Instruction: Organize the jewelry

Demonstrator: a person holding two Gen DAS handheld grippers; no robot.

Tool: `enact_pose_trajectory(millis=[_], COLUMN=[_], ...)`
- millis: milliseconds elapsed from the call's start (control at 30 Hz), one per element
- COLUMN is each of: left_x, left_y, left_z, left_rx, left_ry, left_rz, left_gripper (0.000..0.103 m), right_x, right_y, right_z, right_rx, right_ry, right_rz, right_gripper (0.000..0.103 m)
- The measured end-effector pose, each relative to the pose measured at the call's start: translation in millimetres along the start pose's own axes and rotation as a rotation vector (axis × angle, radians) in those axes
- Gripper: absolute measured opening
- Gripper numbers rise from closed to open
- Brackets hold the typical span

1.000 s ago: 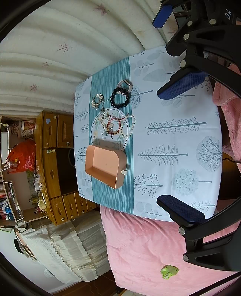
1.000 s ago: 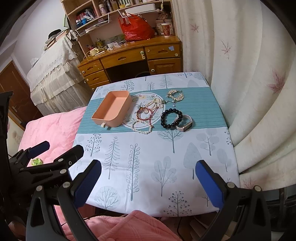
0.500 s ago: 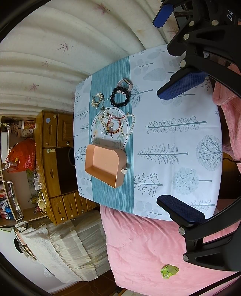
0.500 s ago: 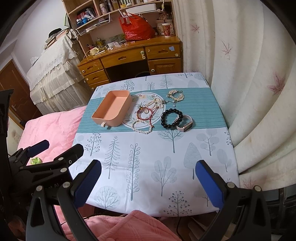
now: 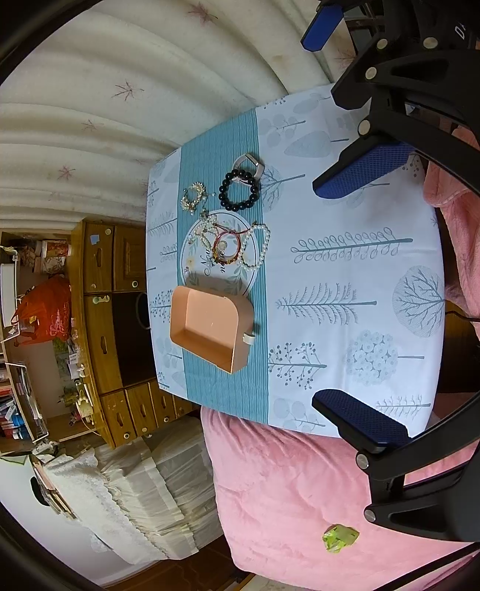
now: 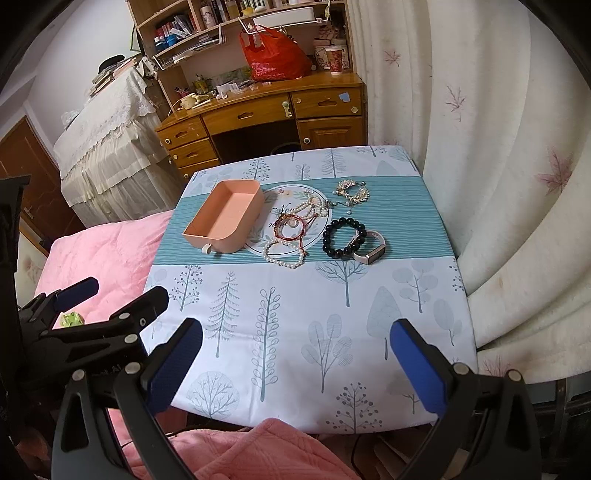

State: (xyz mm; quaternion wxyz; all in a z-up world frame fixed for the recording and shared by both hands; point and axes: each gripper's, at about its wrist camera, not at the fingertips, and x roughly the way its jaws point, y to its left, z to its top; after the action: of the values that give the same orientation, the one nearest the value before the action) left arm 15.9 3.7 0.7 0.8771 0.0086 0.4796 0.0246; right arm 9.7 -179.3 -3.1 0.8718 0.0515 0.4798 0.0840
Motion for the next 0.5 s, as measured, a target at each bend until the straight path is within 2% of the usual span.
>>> enact_pose_trajectory(millis=[500], left_x=[4.3], left_y=[-4.3], left_z=[5.4], left_rx=[0.009], left_ry=[0.013], left_rz=[0.001], left_gripper=[0.102], right_x=[6.8], right_y=[-2.5], right_z=[7.3], right_rx=[-0.003], right_ry=[0.014], right_rz=[-0.02], right_gripper=[0.102])
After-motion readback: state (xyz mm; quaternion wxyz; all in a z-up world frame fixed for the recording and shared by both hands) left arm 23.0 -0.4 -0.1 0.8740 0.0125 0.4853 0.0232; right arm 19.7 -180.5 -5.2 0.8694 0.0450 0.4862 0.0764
